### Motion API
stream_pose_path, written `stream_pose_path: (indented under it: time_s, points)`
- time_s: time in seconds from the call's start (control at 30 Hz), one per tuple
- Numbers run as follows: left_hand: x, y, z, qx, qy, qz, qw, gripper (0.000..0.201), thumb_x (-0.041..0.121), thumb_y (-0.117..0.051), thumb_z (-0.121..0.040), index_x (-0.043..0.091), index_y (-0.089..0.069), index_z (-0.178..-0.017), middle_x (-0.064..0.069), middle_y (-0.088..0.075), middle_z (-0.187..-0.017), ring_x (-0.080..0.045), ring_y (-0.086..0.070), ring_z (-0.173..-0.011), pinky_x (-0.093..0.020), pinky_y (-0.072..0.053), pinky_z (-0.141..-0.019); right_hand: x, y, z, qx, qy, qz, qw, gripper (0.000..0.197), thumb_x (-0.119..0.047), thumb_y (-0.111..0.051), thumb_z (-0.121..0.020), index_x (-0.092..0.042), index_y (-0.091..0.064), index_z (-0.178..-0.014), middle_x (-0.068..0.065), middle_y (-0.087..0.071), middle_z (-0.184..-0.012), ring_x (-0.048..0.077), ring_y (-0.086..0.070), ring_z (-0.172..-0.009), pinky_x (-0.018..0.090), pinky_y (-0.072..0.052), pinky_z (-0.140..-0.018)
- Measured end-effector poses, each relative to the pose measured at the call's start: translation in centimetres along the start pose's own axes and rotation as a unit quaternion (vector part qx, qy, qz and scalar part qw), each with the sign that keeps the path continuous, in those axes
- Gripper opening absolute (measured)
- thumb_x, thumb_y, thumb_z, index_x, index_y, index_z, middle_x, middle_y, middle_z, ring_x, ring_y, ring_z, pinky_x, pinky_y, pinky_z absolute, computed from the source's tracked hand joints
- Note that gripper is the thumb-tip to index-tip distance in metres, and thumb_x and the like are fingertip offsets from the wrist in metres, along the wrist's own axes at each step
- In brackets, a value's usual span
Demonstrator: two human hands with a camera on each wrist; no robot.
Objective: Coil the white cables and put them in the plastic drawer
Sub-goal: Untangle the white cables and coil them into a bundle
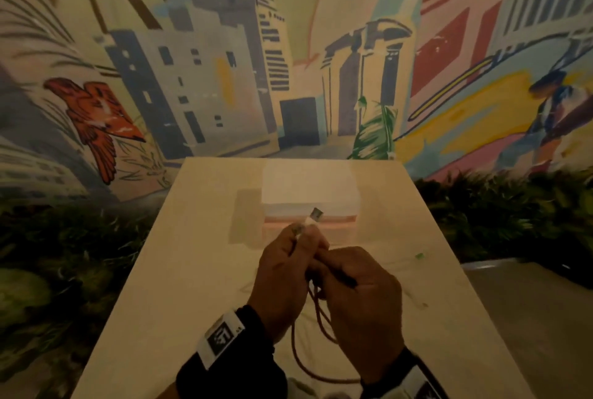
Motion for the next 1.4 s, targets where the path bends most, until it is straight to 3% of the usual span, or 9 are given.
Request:
stream_pose_path:
  time_s: [0.13,0.23,0.37,0.63,0.83,1.0,1.17,1.3,1.4]
  points:
    - [0.4,-1.0,0.6,0.028,0.005,-0.010,1.000,0.033,0.027,-0.041,-0.095,0.006,-0.052,-0.071,0.009,-0.047,-0.046,-0.005,-0.043,-0.040,-0.018,-0.038,-0.042,0.9,-0.5,0.4,-0.052,-0.132,-0.139,0.980,0.014,-0.027,-0.068,-0.081,-0.032,-0.059,-0.090,-0.012,-0.068,-0.094,0.006,-0.066,-0.088,0.031,-0.056,-0.083]
    - [0.7,-1.1,0.8,0.021,0.020,-0.020,0.999,0.035,0.029,-0.041,-0.094,0.006,-0.054,-0.071,0.006,-0.058,-0.060,-0.009,-0.051,-0.048,-0.022,-0.043,-0.044,1.2,-1.0,0.5,-0.159,-0.224,-0.220,0.936,0.025,-0.038,-0.057,-0.081,-0.036,-0.056,-0.106,0.001,-0.074,-0.089,0.015,-0.072,-0.076,0.036,-0.060,-0.064]
    - [0.7,-0.6,0.8,0.043,0.000,-0.104,0.994,0.028,0.028,-0.041,-0.095,0.007,-0.059,-0.096,0.000,-0.058,-0.070,-0.011,-0.054,-0.057,-0.023,-0.046,-0.049,1.4,-0.2,0.0,-0.244,-0.204,-0.173,0.932,0.023,-0.033,-0.051,-0.092,-0.024,-0.061,-0.110,0.003,-0.072,-0.067,0.016,-0.059,-0.044,0.018,-0.042,-0.039]
    - [0.0,-1.1,0.3,0.054,0.021,-0.004,0.998,0.048,0.043,-0.043,-0.086,-0.002,-0.061,-0.085,0.000,-0.071,-0.113,-0.015,-0.065,-0.108,-0.025,-0.056,-0.075,2.2,0.2,0.8,-0.151,-0.035,0.000,0.988,0.022,-0.063,-0.044,-0.081,-0.051,-0.061,-0.075,-0.004,-0.066,-0.067,0.010,-0.061,-0.059,0.034,-0.052,-0.058]
    - [-1.3,-1.0,-0.4,0.106,0.093,0.091,0.986,0.065,0.071,-0.046,-0.067,0.012,-0.071,-0.081,-0.005,-0.076,-0.093,-0.021,-0.069,-0.093,-0.033,-0.037,-0.056,1.5,1.6,1.2,-0.146,0.007,0.015,0.989,0.029,-0.051,-0.034,-0.094,-0.051,-0.059,-0.081,-0.030,-0.062,-0.064,-0.003,-0.054,-0.057,0.006,-0.035,-0.052]
    - [-1.3,-1.6,-0.8,0.130,0.144,0.301,0.934,0.047,0.064,-0.051,-0.075,0.019,-0.060,-0.067,0.001,-0.067,-0.069,-0.012,-0.067,-0.063,-0.018,-0.046,-0.038,1.8,1.2,2.2,-0.204,0.037,0.157,0.966,0.053,-0.054,-0.017,-0.096,-0.028,-0.054,-0.123,-0.007,-0.065,-0.074,0.007,-0.058,-0.049,0.010,-0.024,-0.036]
    - [-2.7,-2.0,-1.1,0.134,0.130,0.286,0.940,0.044,0.066,-0.056,-0.066,0.022,-0.049,-0.068,0.007,-0.046,-0.048,-0.005,-0.045,-0.041,-0.017,-0.027,-0.027,3.6,1.4,2.2,-0.201,0.033,0.186,0.961,0.059,-0.058,-0.015,-0.087,-0.027,-0.062,-0.106,0.002,-0.071,-0.074,0.024,-0.065,-0.059,0.026,-0.033,-0.046]
    - [-2.6,-1.8,-1.2,0.136,0.038,0.205,0.969,0.067,0.073,-0.058,-0.059,0.015,-0.056,-0.094,0.002,-0.059,-0.055,-0.015,-0.058,-0.056,-0.029,-0.045,-0.058,4.9,1.7,2.0,-0.172,0.025,0.129,0.976,0.052,-0.053,-0.021,-0.083,-0.020,-0.060,-0.072,0.005,-0.068,-0.057,0.028,-0.060,-0.051,0.030,-0.035,-0.045]
    - [-3.0,-1.7,-0.8,0.061,0.053,0.187,0.979,0.087,0.069,-0.075,-0.047,0.014,-0.058,-0.113,-0.011,-0.074,-0.103,-0.026,-0.065,-0.105,-0.047,-0.046,-0.093,4.8,2.0,1.8,-0.158,0.013,0.110,0.981,0.055,-0.054,-0.017,-0.081,-0.021,-0.061,-0.075,0.001,-0.064,-0.054,0.022,-0.060,-0.054,0.022,-0.028,-0.045]
Point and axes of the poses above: each hand's wrist, its own z-axis away from the middle knuckle, its own y-axis out of the back of the hand, x = y × z, the point moved 3 cm from there along -z, towards the middle knuckle
